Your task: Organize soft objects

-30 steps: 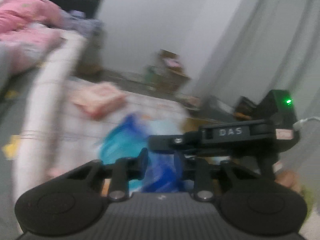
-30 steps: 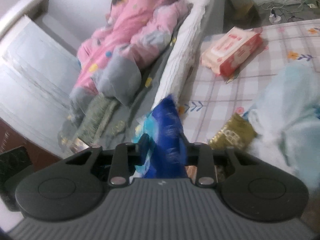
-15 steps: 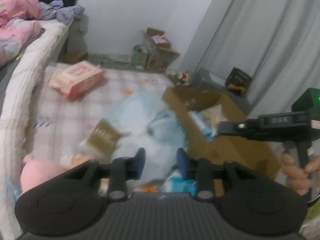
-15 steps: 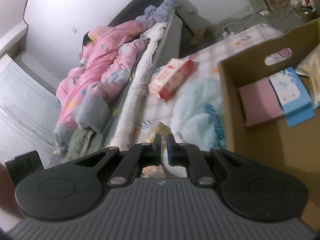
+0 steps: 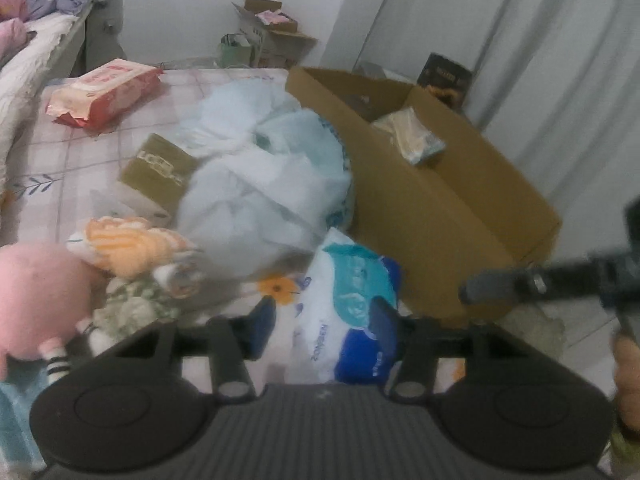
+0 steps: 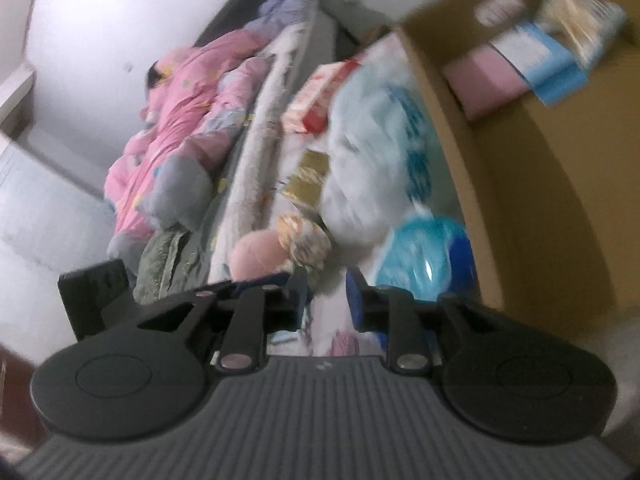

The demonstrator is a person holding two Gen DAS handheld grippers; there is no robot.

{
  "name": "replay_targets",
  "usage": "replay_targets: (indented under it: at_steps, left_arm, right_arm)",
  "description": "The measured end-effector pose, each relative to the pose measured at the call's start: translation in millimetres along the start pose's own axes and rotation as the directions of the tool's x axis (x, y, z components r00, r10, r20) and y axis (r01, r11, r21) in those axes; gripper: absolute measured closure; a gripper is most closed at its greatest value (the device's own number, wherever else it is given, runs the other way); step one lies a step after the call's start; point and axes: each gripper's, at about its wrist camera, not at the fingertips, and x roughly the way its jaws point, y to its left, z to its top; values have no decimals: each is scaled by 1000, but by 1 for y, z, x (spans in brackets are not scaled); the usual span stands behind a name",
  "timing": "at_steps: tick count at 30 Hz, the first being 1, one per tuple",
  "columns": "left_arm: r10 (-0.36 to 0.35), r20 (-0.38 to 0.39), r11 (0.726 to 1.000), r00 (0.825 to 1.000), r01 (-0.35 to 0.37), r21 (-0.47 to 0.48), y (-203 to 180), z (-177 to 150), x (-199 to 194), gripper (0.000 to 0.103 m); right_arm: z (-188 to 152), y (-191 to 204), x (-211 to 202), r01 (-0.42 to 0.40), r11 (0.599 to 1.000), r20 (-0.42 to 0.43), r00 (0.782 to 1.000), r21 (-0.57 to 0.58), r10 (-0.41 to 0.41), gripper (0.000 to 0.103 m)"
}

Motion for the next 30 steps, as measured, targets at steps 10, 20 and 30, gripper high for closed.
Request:
replay_targets:
  at_steps: [10,20,30]
  left_arm:
    - [3,-48,997,999,-7,-82,5,3,43,50]
    - [-79,-136,976,988,49,-210,15,-12,56,54]
    - [-64,-164,972,984,24,-235,17,-39,27,55]
  right_arm:
    - [-80,-11,20,257,963,164,950,85,-267,58]
    - [-89,-51,58,178,966,159,965,187,-209,63]
    - [-91,-52,65,86,987,90,991,133,-98,65]
